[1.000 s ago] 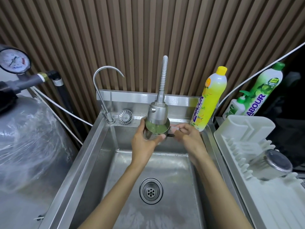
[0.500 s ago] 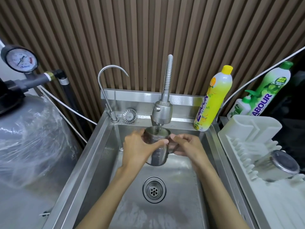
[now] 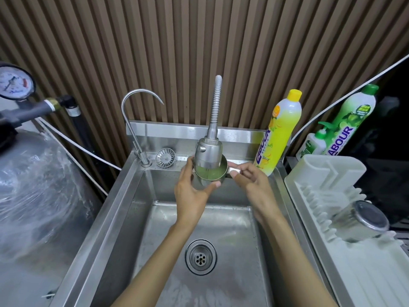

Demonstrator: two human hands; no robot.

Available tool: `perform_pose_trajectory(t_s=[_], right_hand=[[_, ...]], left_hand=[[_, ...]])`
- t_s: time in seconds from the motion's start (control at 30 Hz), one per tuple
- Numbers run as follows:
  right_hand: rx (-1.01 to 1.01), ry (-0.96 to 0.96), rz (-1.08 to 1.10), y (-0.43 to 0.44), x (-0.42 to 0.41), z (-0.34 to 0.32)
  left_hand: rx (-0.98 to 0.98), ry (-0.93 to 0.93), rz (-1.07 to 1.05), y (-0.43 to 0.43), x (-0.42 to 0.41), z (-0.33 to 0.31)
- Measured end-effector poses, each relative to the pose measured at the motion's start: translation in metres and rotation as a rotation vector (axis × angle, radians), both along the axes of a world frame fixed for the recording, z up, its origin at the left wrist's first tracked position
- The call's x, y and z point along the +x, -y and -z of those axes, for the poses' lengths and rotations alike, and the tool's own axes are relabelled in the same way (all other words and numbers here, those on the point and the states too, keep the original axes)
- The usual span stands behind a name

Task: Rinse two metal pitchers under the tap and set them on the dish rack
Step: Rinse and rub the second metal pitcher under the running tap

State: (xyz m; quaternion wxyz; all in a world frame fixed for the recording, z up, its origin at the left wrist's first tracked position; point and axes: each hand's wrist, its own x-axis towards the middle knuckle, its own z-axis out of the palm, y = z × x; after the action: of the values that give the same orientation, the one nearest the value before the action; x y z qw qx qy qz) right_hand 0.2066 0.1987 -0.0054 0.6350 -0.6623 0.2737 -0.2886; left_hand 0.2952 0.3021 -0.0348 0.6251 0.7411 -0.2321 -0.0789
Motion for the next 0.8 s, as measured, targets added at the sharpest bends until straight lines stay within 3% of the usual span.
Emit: perform_pose_trajectory(t_s=[0.1,0.2,0.33,0.5,0.67,0.73,0.8], right_hand=[[0.181,0.061,-0.104,-0.005,0.009,0.02],[0.304,0.082,-0.136,-0.014,0.013,0.03],[0.309,-0.041,-0.134,-0.015,0.007,0.027],[0.13,-0.247,-0.03,-0.003,-0.003,0.009],[-0.449,-0.504,0.108,-0.006,-0.012,-0.021],[-0.546,-0.496,0.139,-0.012,-0.015,-0.031],[-0.521,-0.447,0.139,-0.01,-0.015,-0.032]], left_hand=[[0.02,0.198,-0.03,-0.011,0.003,-0.009],[0.059,0.277,-0.032,-0.021,0.005,-0.013],[0.313,0.413,-0.125,-0.029,-0.006,-0.014],[0.447,0.271,-0.063,-0.027,-0.018,-0.013],[0.293,0.041,0.079,-0.019,-0.022,0.005],[0.232,0.015,0.089,-0.013,-0.021,0.008],[0.181,-0.018,0.065,-0.007,-0.018,0.007]])
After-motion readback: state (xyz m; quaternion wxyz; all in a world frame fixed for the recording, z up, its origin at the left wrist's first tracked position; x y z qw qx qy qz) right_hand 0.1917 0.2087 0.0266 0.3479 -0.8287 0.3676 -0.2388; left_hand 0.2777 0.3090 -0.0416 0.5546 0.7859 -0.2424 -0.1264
